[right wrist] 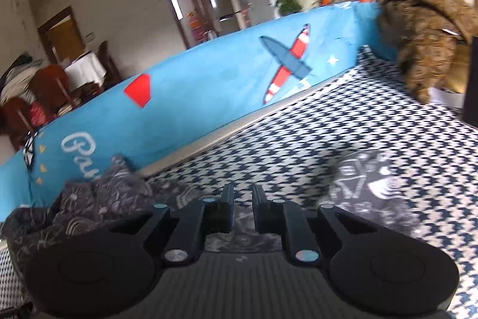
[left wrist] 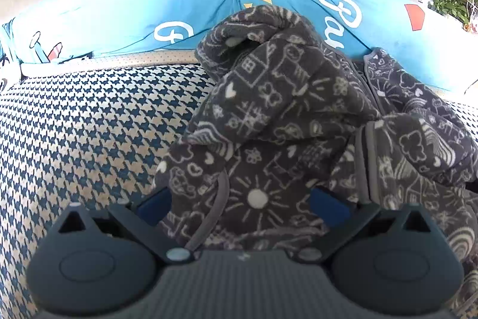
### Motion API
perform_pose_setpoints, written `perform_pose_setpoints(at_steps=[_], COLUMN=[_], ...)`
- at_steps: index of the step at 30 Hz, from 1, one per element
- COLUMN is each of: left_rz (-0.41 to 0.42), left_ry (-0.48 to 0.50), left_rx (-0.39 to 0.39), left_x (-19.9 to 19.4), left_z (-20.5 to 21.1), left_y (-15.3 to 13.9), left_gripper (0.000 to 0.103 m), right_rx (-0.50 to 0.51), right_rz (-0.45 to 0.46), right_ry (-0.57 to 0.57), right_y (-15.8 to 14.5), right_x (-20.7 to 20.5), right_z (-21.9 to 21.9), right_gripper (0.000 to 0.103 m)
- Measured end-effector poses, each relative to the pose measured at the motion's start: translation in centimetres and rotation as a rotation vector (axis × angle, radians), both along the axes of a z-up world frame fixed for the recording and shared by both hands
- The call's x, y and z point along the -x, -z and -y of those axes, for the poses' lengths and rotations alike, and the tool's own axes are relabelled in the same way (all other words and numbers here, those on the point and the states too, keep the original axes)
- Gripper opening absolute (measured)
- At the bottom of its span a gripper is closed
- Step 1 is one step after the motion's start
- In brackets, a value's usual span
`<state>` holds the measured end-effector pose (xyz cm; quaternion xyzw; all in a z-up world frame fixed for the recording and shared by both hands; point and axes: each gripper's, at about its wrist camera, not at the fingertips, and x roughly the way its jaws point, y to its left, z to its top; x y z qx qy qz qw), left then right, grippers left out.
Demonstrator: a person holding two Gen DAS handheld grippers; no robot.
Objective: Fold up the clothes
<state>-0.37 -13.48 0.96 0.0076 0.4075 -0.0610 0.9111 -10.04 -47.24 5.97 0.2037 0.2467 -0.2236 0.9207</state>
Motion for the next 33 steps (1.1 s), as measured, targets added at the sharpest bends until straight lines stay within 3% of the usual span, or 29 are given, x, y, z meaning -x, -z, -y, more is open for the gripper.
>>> perform_pose_setpoints(at_steps=[5, 14, 18, 33], left_rz=[-0.010, -0.034, -0.040, -0.075], left_ry=[-0.001, -0.002, 0.001, 0.006], left_rx=[0.011, 0.036, 0.041, 0.033], left_x=[-0.1, -0.3, -0.4, -0.9], left_z=[0.0, -0.3, -0.3, -0.1], left_y=[0.0, 0.1, 0.3, 1.4], left_gripper=[0.103, 0.103, 0.103, 0.103], right_rx=[-0.033, -0.054, -0.035, 0.076], right_rz=[-0.014, -0.047, -0.069, -0.151], right_ry=[-0.126, -0.242, -0.283, -0.434], right_y=[1.5, 3.4, 4.2, 6.7], right_x=[-3.3, -9.0, -11.4, -17.8], right_z=[-0.5, 0.2, 0.6, -0.5], right_gripper=[0.025, 0.029, 0.039, 0.043])
